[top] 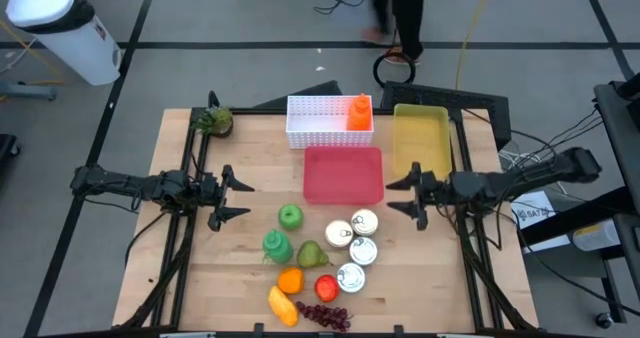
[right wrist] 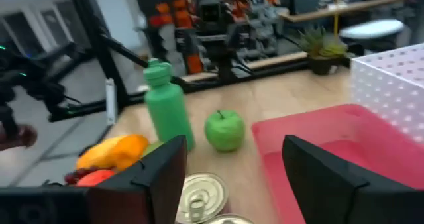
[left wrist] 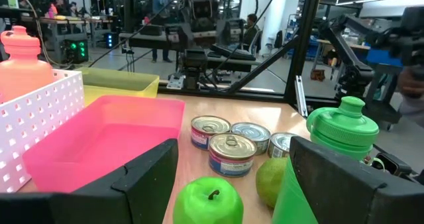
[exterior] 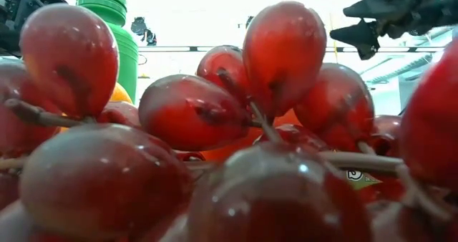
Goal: Pick & Place Food Item
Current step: Put the green tumbler into the white bin
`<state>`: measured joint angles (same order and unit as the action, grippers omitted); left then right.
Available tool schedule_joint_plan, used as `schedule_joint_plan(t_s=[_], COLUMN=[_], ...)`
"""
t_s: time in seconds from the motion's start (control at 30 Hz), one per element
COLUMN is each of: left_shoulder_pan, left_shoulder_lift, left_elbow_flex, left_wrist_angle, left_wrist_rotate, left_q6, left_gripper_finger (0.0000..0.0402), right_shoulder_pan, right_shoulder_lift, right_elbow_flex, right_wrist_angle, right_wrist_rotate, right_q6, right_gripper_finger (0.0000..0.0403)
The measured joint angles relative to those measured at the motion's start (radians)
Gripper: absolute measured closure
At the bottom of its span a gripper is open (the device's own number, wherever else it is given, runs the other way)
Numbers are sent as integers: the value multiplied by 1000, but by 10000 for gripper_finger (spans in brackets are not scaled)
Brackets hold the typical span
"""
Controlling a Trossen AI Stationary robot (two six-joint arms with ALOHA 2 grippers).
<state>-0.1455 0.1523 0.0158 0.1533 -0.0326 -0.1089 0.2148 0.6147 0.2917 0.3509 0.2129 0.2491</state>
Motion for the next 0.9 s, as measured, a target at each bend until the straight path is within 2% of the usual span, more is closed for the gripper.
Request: schedule_joint_plan(t_s=[0.13,0.23,0.37,0.53,0.63,0.9], left_shoulder_pan=[0,0,0,0,0,0], left_shoulder_lift=[0,0,0,0,0,0], left_elbow_flex=[0,0,0,0,0,0], left_wrist_angle=[0,0,17,136,204,244], left_wrist_rotate=[0,0,0,-13,-13,-19], left_q6=[0,0,0,47,14,-29], left_gripper_finger=[100,101,100,101,100,101], right_shoulder_pan=[25,41,71,118,133,134], right_shoulder_lift=[-19,-44,-109,-203,-246,-257], right_elbow_flex=[-105,-143,-166,-207,-240,-273], right_wrist_angle=[160,191,145,80,89,41], right_wrist_rotate=[1,-1,-8,-33,-32,-31], right_q6=[1,1,0,-17,-51,-53], right_gripper_finger=[193,207,227,252,267,289])
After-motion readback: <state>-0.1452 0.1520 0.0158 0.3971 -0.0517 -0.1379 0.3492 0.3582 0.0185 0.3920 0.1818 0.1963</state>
